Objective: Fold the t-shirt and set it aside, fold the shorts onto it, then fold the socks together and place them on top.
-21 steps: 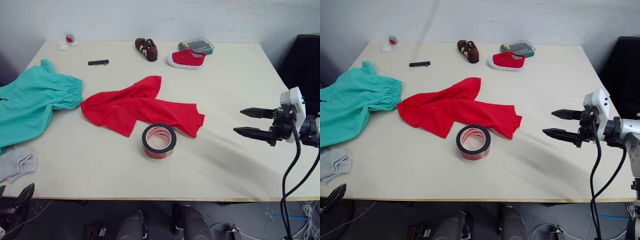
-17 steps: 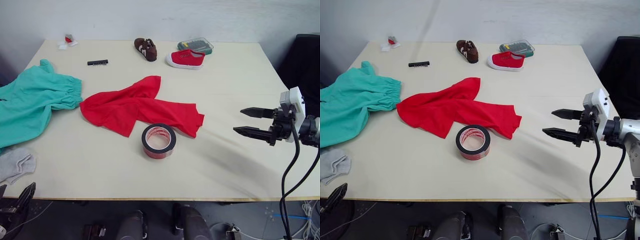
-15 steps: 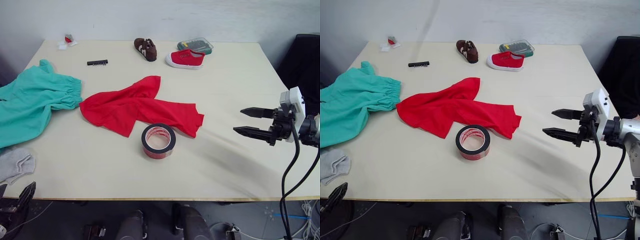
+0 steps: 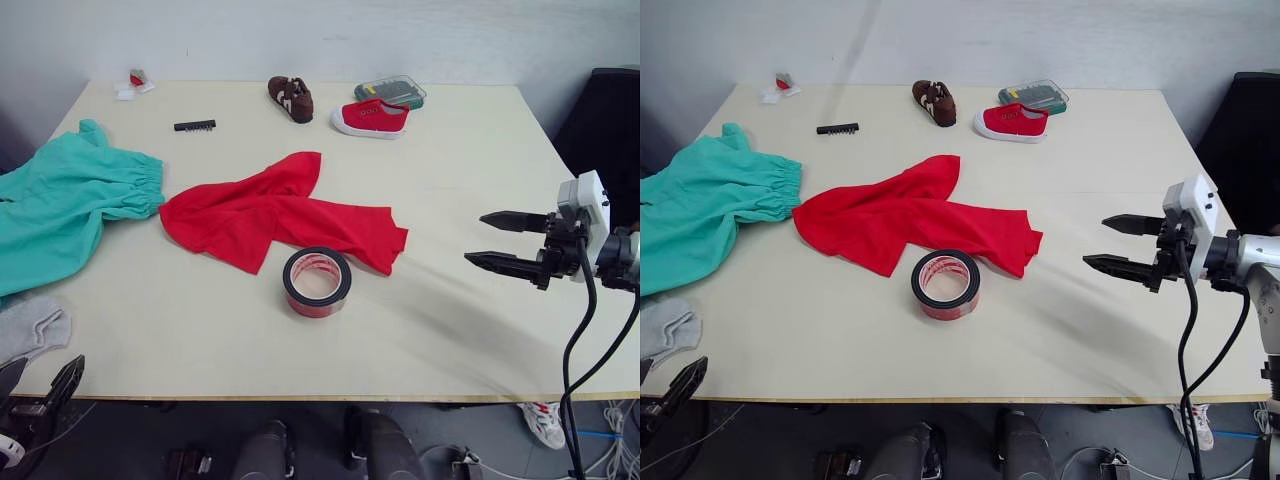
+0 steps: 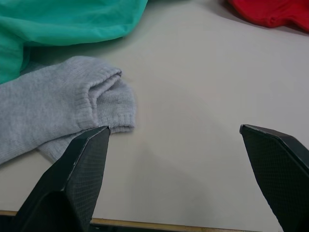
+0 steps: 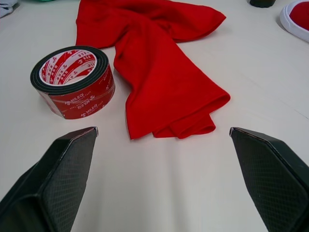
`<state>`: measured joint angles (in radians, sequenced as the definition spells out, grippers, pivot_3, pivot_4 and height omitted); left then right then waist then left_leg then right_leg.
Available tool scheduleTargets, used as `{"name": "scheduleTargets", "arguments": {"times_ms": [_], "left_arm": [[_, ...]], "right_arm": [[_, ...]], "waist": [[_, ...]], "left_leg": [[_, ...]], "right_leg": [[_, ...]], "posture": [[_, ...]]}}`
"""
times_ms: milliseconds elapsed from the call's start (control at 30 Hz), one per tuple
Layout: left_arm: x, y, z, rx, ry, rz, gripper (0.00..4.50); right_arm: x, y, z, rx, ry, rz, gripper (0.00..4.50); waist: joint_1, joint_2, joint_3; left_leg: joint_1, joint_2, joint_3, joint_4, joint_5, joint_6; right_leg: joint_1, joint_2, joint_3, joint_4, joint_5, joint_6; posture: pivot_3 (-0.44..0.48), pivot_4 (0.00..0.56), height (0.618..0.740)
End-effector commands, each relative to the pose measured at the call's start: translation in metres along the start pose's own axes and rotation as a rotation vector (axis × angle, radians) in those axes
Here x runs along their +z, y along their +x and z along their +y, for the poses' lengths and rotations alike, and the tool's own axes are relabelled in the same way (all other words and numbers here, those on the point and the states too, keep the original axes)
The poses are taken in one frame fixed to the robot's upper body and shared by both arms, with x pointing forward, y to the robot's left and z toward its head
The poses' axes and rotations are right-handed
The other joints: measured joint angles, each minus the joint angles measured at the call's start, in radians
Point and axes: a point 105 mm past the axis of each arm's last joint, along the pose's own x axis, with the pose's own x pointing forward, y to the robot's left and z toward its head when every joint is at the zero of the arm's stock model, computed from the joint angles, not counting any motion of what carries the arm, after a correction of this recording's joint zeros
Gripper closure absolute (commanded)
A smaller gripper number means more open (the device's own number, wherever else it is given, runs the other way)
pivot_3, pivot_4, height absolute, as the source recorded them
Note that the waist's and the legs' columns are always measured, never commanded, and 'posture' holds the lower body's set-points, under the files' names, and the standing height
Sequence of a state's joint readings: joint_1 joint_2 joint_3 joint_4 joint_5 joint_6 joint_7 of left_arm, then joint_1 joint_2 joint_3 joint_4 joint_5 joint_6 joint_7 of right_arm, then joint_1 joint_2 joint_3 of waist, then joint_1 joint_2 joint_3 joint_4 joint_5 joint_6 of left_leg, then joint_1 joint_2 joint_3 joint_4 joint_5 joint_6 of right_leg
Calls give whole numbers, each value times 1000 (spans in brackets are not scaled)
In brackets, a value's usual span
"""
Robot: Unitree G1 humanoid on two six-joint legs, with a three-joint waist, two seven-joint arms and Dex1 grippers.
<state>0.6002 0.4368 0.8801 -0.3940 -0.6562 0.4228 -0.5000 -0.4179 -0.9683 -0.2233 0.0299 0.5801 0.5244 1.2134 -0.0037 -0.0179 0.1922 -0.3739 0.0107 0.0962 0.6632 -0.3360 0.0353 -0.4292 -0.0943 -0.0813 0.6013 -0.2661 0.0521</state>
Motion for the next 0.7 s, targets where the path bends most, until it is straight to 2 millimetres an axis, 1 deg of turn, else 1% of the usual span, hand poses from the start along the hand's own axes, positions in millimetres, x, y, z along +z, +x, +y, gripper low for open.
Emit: {"name": "scheduleTargets", "arguments": {"times_ms": [33, 100, 167, 200, 300, 400, 467, 500, 533, 600, 667, 700], "left_arm": [[14, 7, -20, -82, 43, -25, 0], [18, 12, -32, -128, 45, -34, 0], [24, 16, -49, -206, 41, -52, 0], [25, 18, -54, -231, 43, -53, 0], [24, 24, -87, -413, 101, -2, 0], [21, 25, -113, -570, 164, 48, 0], [19, 26, -124, -650, 201, 74, 0], [18, 26, -128, -682, 218, 84, 0], [18, 27, -133, -721, 234, 89, 0], [19, 28, -140, -772, 258, 91, 0], [21, 29, -145, -799, 270, 85, 0], [24, 30, -149, -823, 274, 76, 0]], "right_arm": [[23, 12, 16, 74, -93, -44, 33], [28, 24, 31, 149, -117, -45, 33], [33, 39, 49, 238, -152, -45, 33], [35, 43, 54, 265, -164, -45, 33], [30, 67, 86, 427, -270, -9, 33], [22, 84, 107, 535, -344, 8, 33], [18, 97, 116, 582, -397, 15, 33], [15, 103, 119, 597, -433, 25, 33], [9, 112, 121, 610, -480, 43, 33], [1, 125, 121, 623, -546, 73, 33], [-4, 134, 120, 623, -567, 85, 33], [-5, 143, 117, 608, -572, 89, 33]], "waist": [[-1, 0, 0], [-2, 0, 0], [-1, 0, 0], [-1, 0, 0], [-1, 0, 0], [-1, 0, 0], [-1, 0, 0], [-3, 0, 0], [-4, 0, 0], [-5, 0, 0], [-7, 0, 0], [-9, 0, 0]], "left_leg": [[0, 0, 0, 0, 0, 0], [0, 0, 0, 0, 0, 0], [0, 0, 0, 0, 0, -1], [0, 0, 0, 0, 1, -1], [0, 0, 0, 0, 1, -2], [0, 0, 0, 0, 1, -2], [0, 0, 0, 1, 2, -3], [0, 0, 0, 1, 5, -7], [0, 0, 0, 1, 5, -8], [0, 0, 0, 1, 6, -8], [1, 0, 0, 1, 6, -9], [1, 0, 0, 1, 6, -9]], "right_leg": [[0, 0, 0, 0, 0, 1], [0, 0, 0, 1, 2, 4], [0, 0, 0, 1, 3, 5], [0, 0, 0, 1, 3, 5], [0, 0, 0, 2, 3, 5], [0, 0, 0, 2, 3, 5], [0, 0, 0, 2, 3, 5], [0, 0, -1, 2, 3, 5], [0, 0, -1, 2, 3, 5], [0, 0, -1, 3, 3, 5], [0, 0, -1, 4, 3, 5], [0, 0, -1, 5, 3, 5]], "posture": [[0, 150, 740], [0, 150, 740], [0, 150, 740], [0, 150, 740], [0, 150, 740], [0, 150, 740], [0, 150, 740], [0, 150, 740], [0, 150, 740], [0, 150, 740], [0, 150, 740], [0, 150, 740]]}}
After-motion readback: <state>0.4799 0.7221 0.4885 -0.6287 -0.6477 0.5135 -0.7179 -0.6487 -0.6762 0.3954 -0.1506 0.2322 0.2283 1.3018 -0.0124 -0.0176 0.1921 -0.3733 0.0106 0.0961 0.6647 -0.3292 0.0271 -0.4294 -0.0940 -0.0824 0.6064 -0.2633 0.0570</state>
